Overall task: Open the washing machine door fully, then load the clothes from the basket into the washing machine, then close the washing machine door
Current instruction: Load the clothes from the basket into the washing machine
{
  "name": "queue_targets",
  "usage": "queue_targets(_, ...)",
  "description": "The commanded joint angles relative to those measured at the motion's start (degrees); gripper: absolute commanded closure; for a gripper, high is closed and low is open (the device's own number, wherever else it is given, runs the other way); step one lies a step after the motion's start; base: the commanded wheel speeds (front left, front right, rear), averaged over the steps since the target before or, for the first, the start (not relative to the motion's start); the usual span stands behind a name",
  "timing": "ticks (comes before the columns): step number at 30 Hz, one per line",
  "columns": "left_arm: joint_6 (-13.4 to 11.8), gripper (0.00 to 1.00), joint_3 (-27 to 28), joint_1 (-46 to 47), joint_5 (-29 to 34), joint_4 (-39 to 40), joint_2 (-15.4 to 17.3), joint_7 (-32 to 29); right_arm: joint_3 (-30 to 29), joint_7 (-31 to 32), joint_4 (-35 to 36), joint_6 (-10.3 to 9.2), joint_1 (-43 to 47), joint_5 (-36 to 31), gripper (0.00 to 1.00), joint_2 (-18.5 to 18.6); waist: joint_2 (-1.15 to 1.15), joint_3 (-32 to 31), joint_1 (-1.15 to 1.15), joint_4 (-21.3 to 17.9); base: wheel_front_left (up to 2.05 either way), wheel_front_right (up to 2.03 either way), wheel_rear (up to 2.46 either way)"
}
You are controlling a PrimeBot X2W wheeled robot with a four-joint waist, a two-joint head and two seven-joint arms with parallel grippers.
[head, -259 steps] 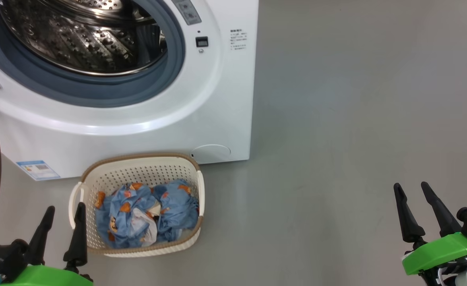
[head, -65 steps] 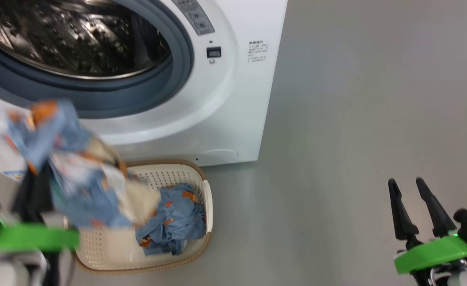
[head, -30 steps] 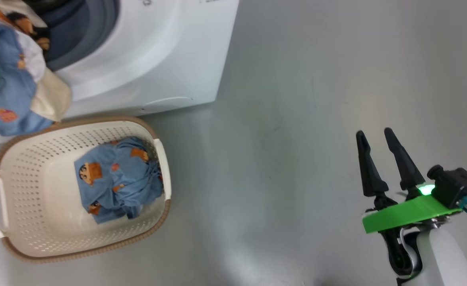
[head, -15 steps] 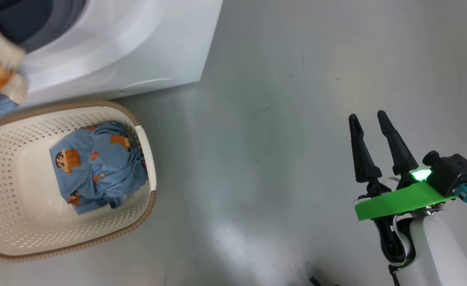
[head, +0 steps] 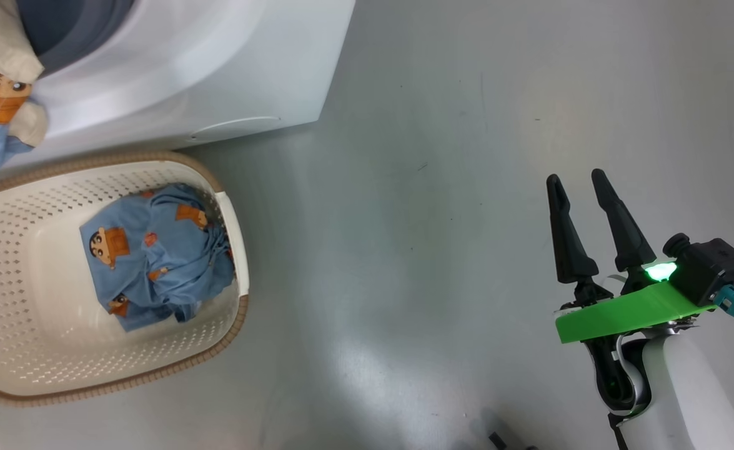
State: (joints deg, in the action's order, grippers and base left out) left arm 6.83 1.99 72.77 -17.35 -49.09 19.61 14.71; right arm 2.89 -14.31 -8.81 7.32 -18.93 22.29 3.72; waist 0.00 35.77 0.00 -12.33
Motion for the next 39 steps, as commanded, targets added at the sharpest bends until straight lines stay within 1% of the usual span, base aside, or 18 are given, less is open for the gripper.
queue_targets(1, 0.16, 0.0, 1.14, -1.11, 0.83, 0.48, 2.11, 0.29, 0.99, -0.69, 1.2, 0.17, 0.06, 0.36, 0.0, -0.09, 0.0, -0.06, 0.0, 0.23, 0.0, 0.0, 0.0)
queue_targets(7, 0.38, 0.0, 2.6, -3.05, 1.49, -0.25, 0.49, 0.29, 0.94, -0.69, 1.22, 0.17, 0.03, 0.13, 0.0, -0.01, 0.0, -0.41, 0.0, 0.97, 0.0, 0.0, 0.0)
queue_targets(17, 0.6, 0.0, 5.14, -10.75, 2.21, 2.84, -3.51, 0.29, 0.41, -0.69, 1.42, 0.17, 0.21, -0.08, 0.0, 0.97, 0.0, -1.48, 0.0, 3.25, 0.0, 0.0, 0.0)
queue_targets(21, 0.63, 0.0, 5.55, -14.65, 3.29, 5.73, -5.14, 0.29, 0.12, -0.69, 1.3, 0.17, 0.12, -0.17, 0.0, 1.53, 0.0, -1.91, 0.0, 4.43, 0.0, 0.0, 0.0)
queue_targets(23, 0.64, 0.0, 5.91, -15.77, 3.14, 6.59, -5.73, 0.29, 0.02, -0.69, 1.23, 0.17, 0.09, -0.19, 0.0, 1.69, 0.0, -2.1, 0.0, 4.74, 0.0, 0.0, 0.0)
queue_targets(27, 0.64, 0.0, 6.97, -20.89, 2.76, 10.5, -7.45, 0.29, -0.17, -0.69, 1.21, 0.17, 0.04, -0.26, 0.0, 2.13, 0.0, -2.55, 0.0, 5.65, 0.0, 0.0, 0.0)
queue_targets(31, 0.65, 0.0, 7.46, -26.99, 2.36, 15.3, -9.11, 0.29, -0.33, -0.69, 1.26, 0.17, 0.22, -0.32, 0.0, 2.58, 0.0, -3.18, 0.0, 6.45, 0.0, 0.0, 0.0)
queue_targets(39, 0.65, 0.0, 8.13, -39.7, 2.86, 24.21, -11.1, 0.29, -0.28, -0.69, 0.85, 0.17, 1.13, -0.2, 0.0, 3.43, 0.0, -4.85, 0.0, 7.0, 0.0, 0.0, 0.0)
